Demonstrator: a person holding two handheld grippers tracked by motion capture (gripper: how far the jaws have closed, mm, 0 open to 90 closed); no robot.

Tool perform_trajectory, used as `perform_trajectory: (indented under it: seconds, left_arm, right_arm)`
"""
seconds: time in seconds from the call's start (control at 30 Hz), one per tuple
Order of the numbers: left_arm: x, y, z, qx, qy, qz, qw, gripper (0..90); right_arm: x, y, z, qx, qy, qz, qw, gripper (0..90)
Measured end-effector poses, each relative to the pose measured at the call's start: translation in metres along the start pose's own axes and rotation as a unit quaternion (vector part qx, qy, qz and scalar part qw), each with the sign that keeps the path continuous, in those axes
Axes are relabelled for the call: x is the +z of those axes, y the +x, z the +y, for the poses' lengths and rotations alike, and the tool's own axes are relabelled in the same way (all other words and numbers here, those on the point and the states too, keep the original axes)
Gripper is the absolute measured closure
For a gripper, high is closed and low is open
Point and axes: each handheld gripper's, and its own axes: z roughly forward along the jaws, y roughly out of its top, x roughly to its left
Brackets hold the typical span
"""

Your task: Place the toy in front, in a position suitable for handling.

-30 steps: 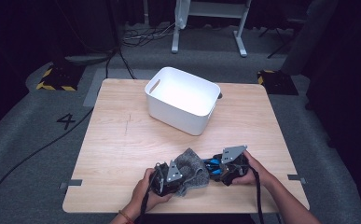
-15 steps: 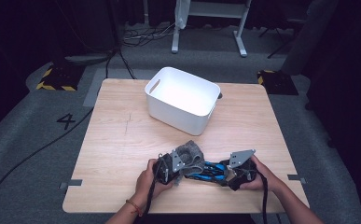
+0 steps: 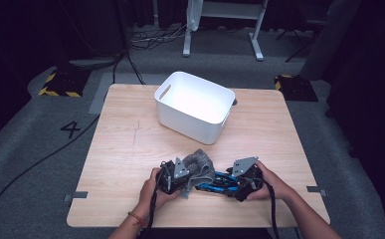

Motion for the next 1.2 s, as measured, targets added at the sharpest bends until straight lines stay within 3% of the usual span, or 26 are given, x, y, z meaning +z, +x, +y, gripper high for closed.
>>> perform_trajectory:
  seconds: [0.07,0.17,0.33,0.5,0.6,0.67,0.77,0.87,0.93,0.97,1.03,1.13,1.2]
  left_arm:
    - [-0.003,0.001,0.000,-0.001,-0.006,-0.008,0.9999,75.1]
    - [-0.012,-0.001,0.001,0.004,-0.023,-0.023,0.9995,75.7]
    - [-0.024,-0.011,0.004,0.023,-0.048,-0.062,0.9967,76.3]
    - [-0.016,-0.024,0.007,0.034,-0.043,-0.087,0.9948,76.1]
    - [-0.007,-0.030,0.008,0.041,-0.030,-0.079,0.9956,76.0]
    - [-0.005,-0.034,0.009,0.048,-0.024,-0.065,0.9964,76.2]
    - [-0.004,-0.039,0.010,0.066,-0.016,-0.043,0.9968,76.3]
    - [-0.003,-0.044,0.011,0.084,-0.007,-0.025,0.9961,76.4]
    - [-0.002,-0.046,0.011,0.107,-0.003,-0.013,0.9941,76.6]
    - [-0.002,-0.046,0.011,0.106,-0.004,-0.013,0.9943,76.6]
    - [-0.002,-0.045,0.010,0.088,-0.010,-0.027,0.9957,76.4]
    - [0.001,-0.050,0.009,0.080,-0.036,-0.075,0.9933,76.0]
    - [0.003,-0.056,0.014,0.088,-0.042,-0.096,0.9907,75.8]
  right_arm:
    - [0.002,-0.001,0.002,0.003,0.010,0.010,0.9999,23.4]
    - [0.001,0.000,0.000,0.006,0.010,0.004,0.9999,23.8]
    - [0.002,0.001,-0.002,0.037,-0.012,-0.009,0.9992,24.3]
    - [0.008,0.000,0.003,0.065,-0.024,-0.029,0.9972,23.6]
    - [0.003,0.003,0.001,0.058,-0.021,-0.036,0.9975,22.2]
    - [-0.006,0.003,-0.007,0.065,-0.022,-0.042,0.9968,16.7]
    - [-0.013,0.004,-0.017,0.059,-0.012,-0.036,0.9975,20.3]
    - [-0.017,0.005,-0.024,0.060,-0.022,-0.028,0.9976,24.6]
    - [-0.017,0.005,-0.029,0.045,-0.031,-0.025,0.9982,24.9]
    - [-0.017,0.005,-0.029,0.045,-0.031,-0.025,0.9982,24.9]
    - [-0.015,0.005,-0.029,0.039,-0.031,-0.026,0.9984,25.0]
    - [-0.015,0.005,-0.031,0.050,-0.036,-0.022,0.9979,25.1]
    - [-0.015,0.005,-0.032,0.055,-0.036,-0.023,0.9976,25.3]
